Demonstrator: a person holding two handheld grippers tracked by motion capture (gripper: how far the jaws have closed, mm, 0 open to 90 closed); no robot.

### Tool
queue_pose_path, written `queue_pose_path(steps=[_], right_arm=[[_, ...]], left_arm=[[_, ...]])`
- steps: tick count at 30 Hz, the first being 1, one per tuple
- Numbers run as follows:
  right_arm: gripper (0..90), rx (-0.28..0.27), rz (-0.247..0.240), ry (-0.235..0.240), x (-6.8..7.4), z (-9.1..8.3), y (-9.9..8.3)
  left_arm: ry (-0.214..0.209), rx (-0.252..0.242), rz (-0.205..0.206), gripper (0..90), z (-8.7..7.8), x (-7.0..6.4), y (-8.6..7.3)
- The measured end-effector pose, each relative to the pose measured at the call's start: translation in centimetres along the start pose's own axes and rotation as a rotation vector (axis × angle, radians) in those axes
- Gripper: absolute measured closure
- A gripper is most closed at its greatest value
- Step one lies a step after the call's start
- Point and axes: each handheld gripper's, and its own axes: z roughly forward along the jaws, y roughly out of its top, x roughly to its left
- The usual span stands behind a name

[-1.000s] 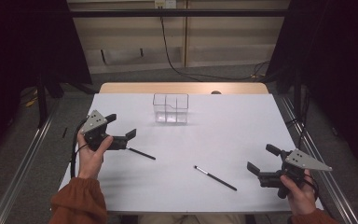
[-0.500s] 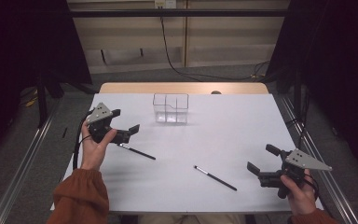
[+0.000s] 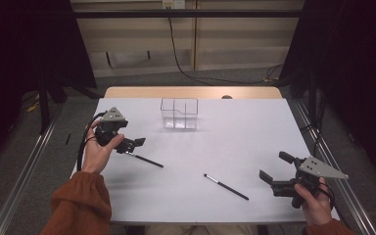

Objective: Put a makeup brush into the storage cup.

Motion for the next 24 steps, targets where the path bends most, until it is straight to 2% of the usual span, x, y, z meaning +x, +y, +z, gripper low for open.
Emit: queue_pose_path(steps=[3, 5, 6, 8, 11, 13, 14, 15, 16, 20, 24], right_arm=[[0.0, 0.002, 0.0, 0.0, 0.0, 0.0, 0.0], [0.0, 0.002, -0.001, 0.0, 0.0, 0.0, 0.0], [0.0, 0.002, -0.003, 0.001, 0.0, 0.0, 0.0], [0.0, 0.003, -0.004, 0.002, 0.0, 0.1, 0.0], [0.0, 0.004, -0.006, 0.003, 0.0, 0.1, 0.0], [0.0, 0.003, -0.002, 0.004, 0.0, 0.1, 0.0], [0.0, 0.003, 0.0, 0.005, 0.0, 0.1, 0.0], [0.0, 0.004, -0.001, 0.004, 0.0, 0.1, 0.0], [0.0, 0.004, -0.004, 0.004, 0.0, 0.1, 0.0], [0.0, 0.005, -0.003, 0.006, 0.0, 0.1, 0.0], [0.0, 0.005, -0.004, 0.008, 0.0, 0.1, 0.0]], left_arm=[[-0.011, 0.055, 0.032, 4.7, 0.1, -0.1, 0.2], [-0.027, 0.078, 0.028, 4.7, 0.3, -0.1, 0.3], [-0.03, 0.112, 0.034, 4.7, 0.3, 0.0, 0.4], [-0.032, 0.14, 0.039, 5.2, 0.4, 0.0, 0.4], [-0.062, 0.196, 0.054, 5.2, 0.8, -0.1, 0.4], [-0.068, 0.222, 0.067, 5.2, 1.0, -0.2, 0.4], [-0.08, 0.245, 0.09, 5.2, 1.0, 0.0, 0.4], [-0.091, 0.235, 0.059, 4.9, 1.2, -0.1, 0.3], [-0.106, 0.252, 0.059, 4.7, 1.2, -0.1, 0.3], [-0.114, 0.297, 0.1, 4.6, 1.5, 0.0, 0.2], [-0.153, 0.343, 0.117, 4.4, 1.8, 0.2, -0.1]])
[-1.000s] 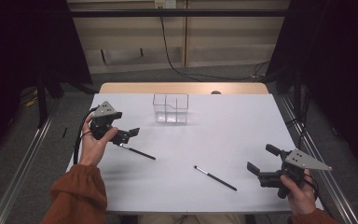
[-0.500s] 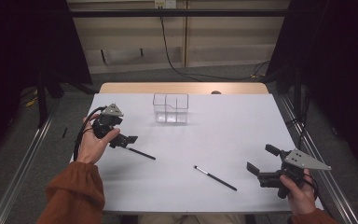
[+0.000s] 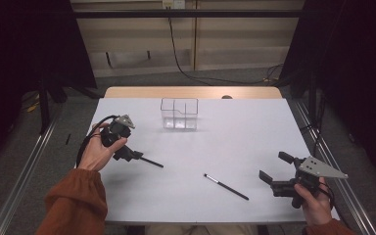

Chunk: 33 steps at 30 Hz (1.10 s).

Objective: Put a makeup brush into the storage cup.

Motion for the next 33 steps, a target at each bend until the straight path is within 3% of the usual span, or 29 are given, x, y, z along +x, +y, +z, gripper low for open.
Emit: queue_pose_path(steps=[11, 15, 17, 25, 33], right_arm=[[0.0, 0.003, -0.001, 0.001, 0.0, 0.0, 0.0], [0.0, 0.003, -0.002, 0.001, 0.0, 0.0, 0.0], [0.0, 0.004, 0.0, 0.0, 0.0, 0.0, 0.0], [0.0, 0.007, -0.001, 0.002, 0.0, 0.1, 0.0], [0.0, 0.011, -0.003, 0.007, 0.1, 0.1, -0.1]], left_arm=[[-0.045, 0.128, 0.063, 5.8, 1.3, 0.2, 0.0], [-0.039, 0.162, 0.084, 6.3, 1.4, 0.3, 0.1], [-0.016, 0.157, 0.1, 6.3, 1.4, 0.2, 0.1], [-0.02, 0.216, 0.145, 9.5, 2.5, 0.5, 0.1], [-0.047, 0.288, 0.157, 22.9, 3.5, 1.1, 0.7]])
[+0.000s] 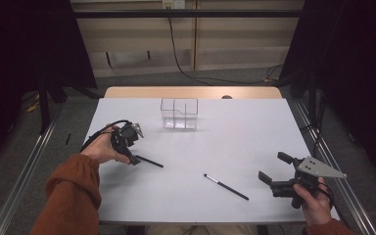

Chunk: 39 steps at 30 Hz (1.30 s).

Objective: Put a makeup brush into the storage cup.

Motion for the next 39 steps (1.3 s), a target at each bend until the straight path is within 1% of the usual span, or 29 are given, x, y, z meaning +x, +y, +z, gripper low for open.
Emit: queue_pose_path(steps=[1, 3, 4, 5, 6, 7, 8, 9, 10, 13, 15, 17, 19, 20, 21, 22, 24, 26, 28, 29, 31, 32, 35, 39], right_arm=[[0.0, 0.0, 0.001, 0.0, 0.0, 0.0, 0.0], [0.0, 0.001, 0.0, 0.0, 0.0, 0.0, 0.0], [0.0, 0.002, 0.001, 0.001, 0.0, 0.0, 0.0], [0.0, 0.002, 0.001, 0.001, 0.0, 0.0, 0.0], [0.0, 0.002, 0.001, 0.002, 0.0, 0.0, 0.0], [0.0, 0.002, 0.001, 0.002, 0.0, 0.0, 0.0], [0.0, 0.002, 0.001, 0.002, 0.0, 0.0, 0.0], [0.0, 0.003, 0.001, 0.003, 0.0, 0.0, 0.0], [0.0, 0.005, 0.0, 0.003, 0.0, 0.0, 0.0], [0.0, 0.007, 0.002, 0.005, 0.0, 0.0, 0.0], [0.0, 0.006, 0.001, 0.004, 0.0, 0.0, 0.0], [0.0, 0.004, 0.006, 0.003, 0.0, 0.0, 0.0], [0.0, 0.005, 0.003, 0.003, 0.0, 0.0, 0.0], [0.0, 0.007, 0.002, 0.003, 0.0, 0.0, 0.0], [0.0, 0.008, 0.001, 0.005, 0.0, 0.0, 0.0], [0.0, 0.008, -0.002, 0.004, 0.0, 0.1, 0.0], [0.0, 0.007, 0.0, 0.003, 0.0, 0.1, 0.0], [0.0, 0.007, 0.001, 0.002, 0.0, 0.0, 0.0], [0.0, 0.007, 0.003, 0.001, 0.0, 0.0, -0.1], [0.0, 0.006, 0.003, 0.002, 0.0, 0.0, -0.1], [0.0, 0.007, 0.001, 0.004, 0.0, 0.0, -0.1], [0.0, 0.006, 0.0, 0.005, 0.0, 0.0, -0.1], [0.0, 0.007, 0.0, 0.004, 0.0, 0.0, -0.1], [0.0, 0.008, -0.003, 0.004, 0.0, 0.0, -0.1]], left_arm=[[0.002, 0.0, -0.004, 24.9, 0.0, 0.1, 0.0], [-0.009, 0.006, -0.001, 26.1, 0.0, 0.3, 0.0], [-0.01, 0.003, -0.002, 29.5, 0.0, 0.5, 0.0], [-0.005, -0.002, -0.006, 29.5, 0.1, 0.5, -0.1], [-0.005, 0.01, 0.01, 30.7, 0.1, 0.7, -0.1], [-0.013, 0.016, 0.009, 33.2, 0.2, 0.8, 0.0], [-0.013, 0.029, 0.018, 34.5, 0.3, 0.9, 0.0], [0.001, 0.035, 0.019, 36.6, 0.3, 1.0, 0.1], [-0.006, 0.027, 0.012, 37.9, 0.3, 1.1, 0.2], [-0.022, 0.042, 0.014, 41.0, 0.6, 1.4, 0.2], [-0.029, 0.047, 0.006, 44.2, 0.8, 1.4, 0.1], [-0.025, 0.055, 0.022, 47.1, 0.9, 1.4, 0.1], [-0.027, 0.06, 0.03, 48.2, 1.1, 1.3, 0.2], [-0.038, 0.064, 0.035, 48.3, 1.1, 1.4, 0.3], [-0.042, 0.061, 0.027, 48.6, 1.3, 1.3, 0.3], [-0.04, 0.076, 0.033, 48.9, 1.5, 1.4, 0.4], [-0.037, 0.08, 0.039, 48.7, 1.5, 1.4, 0.5], [-0.045, 0.076, 0.033, 49.4, 1.5, 1.4, 0.4], [-0.042, 0.079, 0.029, 49.7, 1.6, 1.4, 0.4], [-0.045, 0.083, 0.023, 49.9, 1.6, 1.4, 0.5], [-0.04, 0.102, 0.029, 50.8, 1.6, 1.4, 0.7], [-0.037, 0.107, 0.017, 51.4, 1.7, 1.3, 0.8], [-0.035, 0.123, 0.019, 54.4, 1.7, 1.2, 1.0], [-0.038, 0.123, 0.019, 62.7, 1.8, 1.2, 1.0]])
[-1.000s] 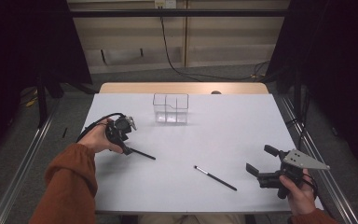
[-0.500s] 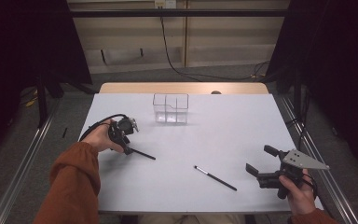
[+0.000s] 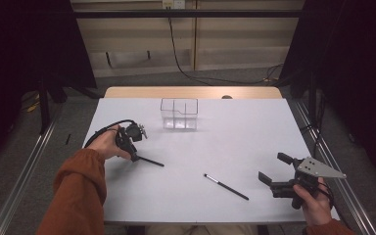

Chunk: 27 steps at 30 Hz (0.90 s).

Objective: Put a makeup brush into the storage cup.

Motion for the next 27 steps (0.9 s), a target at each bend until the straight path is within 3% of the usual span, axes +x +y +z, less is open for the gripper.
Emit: queue_pose_path(steps=[3, 9, 11, 16, 22, 24, 27], right_arm=[[0.0, 0.005, 0.0, 0.002, 0.05, 0.05, 0.0], [0.0, 0.005, 0.002, -0.001, 0.05, 0.07, -0.01], [0.0, 0.007, -0.001, 0.002, 0.07, 0.07, -0.02], [0.0, 0.007, 0.001, 0.003, 0.05, 0.13, -0.02], [0.0, 0.007, 0.002, 0.003, 0.02, 0.11, -0.01], [0.0, 0.006, 0.002, 0.003, 0.02, 0.1, 0.0], [0.0, 0.006, 0.006, 0.002, 0.02, 0.12, 0.0]], left_arm=[[0.016, 0.009, 0.009, 64.9, 0.07, -0.13, 0.17], [-0.005, 0.019, 0.023, 79.1, 0.08, -0.38, 0.33], [-0.023, 0.025, 0.019, 80.4, 0.03, -0.26, 0.36], [-0.011, 0.037, 0.015, 83.8, 0.09, -0.42, 0.58], [-0.018, 0.027, 0.006, 84.2, -0.04, -0.37, 0.4], [0.005, 0.02, 0.004, 84.3, -0.03, -0.55, 0.36], [-0.012, 0.006, -0.017, 84.4, -0.18, -0.5, 0.16]])
